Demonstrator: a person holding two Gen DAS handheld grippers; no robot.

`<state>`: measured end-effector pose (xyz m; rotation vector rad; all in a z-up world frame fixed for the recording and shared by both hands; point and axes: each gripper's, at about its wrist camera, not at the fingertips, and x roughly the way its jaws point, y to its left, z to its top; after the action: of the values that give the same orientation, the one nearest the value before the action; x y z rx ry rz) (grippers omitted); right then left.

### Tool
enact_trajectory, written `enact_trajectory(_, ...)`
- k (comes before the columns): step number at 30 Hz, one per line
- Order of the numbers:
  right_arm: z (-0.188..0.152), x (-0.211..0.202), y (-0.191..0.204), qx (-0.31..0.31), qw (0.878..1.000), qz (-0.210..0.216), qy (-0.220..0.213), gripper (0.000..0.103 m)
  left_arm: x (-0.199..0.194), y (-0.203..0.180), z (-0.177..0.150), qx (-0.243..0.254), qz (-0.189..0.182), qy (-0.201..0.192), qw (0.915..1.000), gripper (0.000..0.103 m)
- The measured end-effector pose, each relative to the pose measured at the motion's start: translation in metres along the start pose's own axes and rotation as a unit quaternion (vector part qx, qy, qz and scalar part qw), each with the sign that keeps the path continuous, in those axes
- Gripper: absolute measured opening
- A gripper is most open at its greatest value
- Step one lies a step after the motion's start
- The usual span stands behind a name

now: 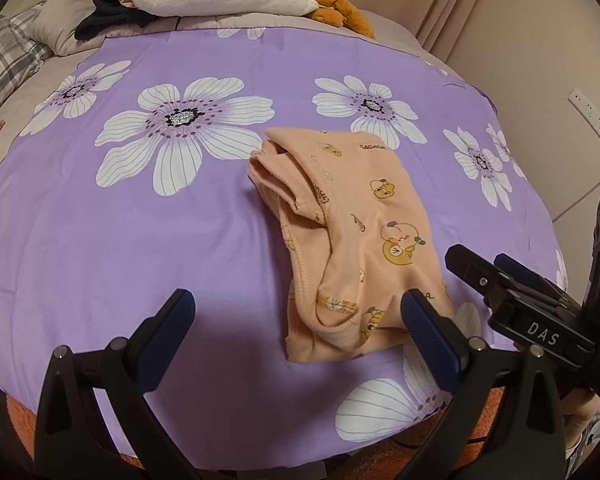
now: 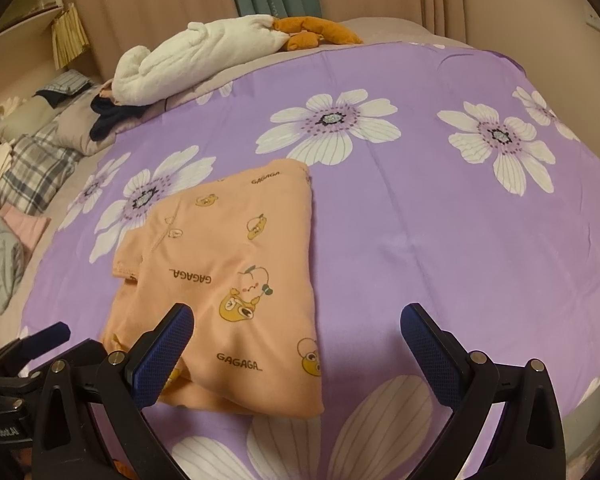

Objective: Fold small clothes

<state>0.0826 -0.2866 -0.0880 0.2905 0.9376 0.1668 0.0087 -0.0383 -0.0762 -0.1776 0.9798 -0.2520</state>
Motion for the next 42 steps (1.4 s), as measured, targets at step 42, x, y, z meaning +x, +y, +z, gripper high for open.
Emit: enact_trajectory(42, -0.0024, 0.0078, 0.0014, 0.000, 1.000, -0.006, 0.012, 0.102, 0.0070, -0.0020, -0.0030, 0.009, 0.004, 0.018, 0.9998, 0.103)
